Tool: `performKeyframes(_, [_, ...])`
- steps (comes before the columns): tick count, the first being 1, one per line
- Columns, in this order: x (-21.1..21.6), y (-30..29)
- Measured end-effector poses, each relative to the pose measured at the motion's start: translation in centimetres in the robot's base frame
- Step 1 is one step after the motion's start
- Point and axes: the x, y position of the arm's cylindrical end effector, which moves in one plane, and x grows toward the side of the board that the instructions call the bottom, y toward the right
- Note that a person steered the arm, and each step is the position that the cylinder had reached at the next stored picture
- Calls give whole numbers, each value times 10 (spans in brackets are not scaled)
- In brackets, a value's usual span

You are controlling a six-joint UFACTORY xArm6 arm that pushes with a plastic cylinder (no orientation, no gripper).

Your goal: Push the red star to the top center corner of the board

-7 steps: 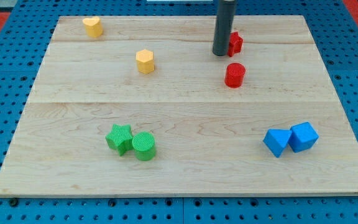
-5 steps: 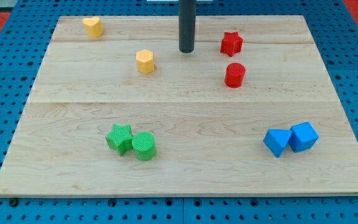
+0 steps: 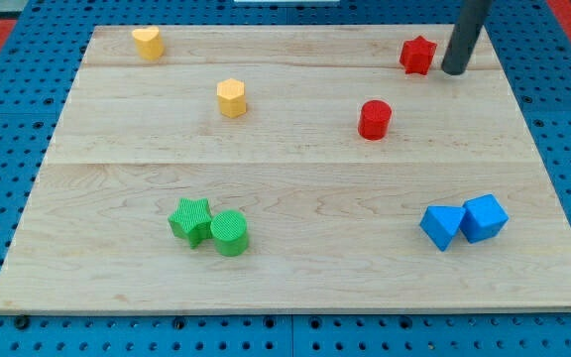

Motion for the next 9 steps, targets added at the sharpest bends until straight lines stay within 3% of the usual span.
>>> performKeyframes(1, [-10, -129])
performKeyframes(2, [2, -125])
performKeyframes(3, [18, -16])
performKeyframes(4, [-31, 25])
performKeyframes(6, [-35, -175])
performKeyframes(9, [-37, -99])
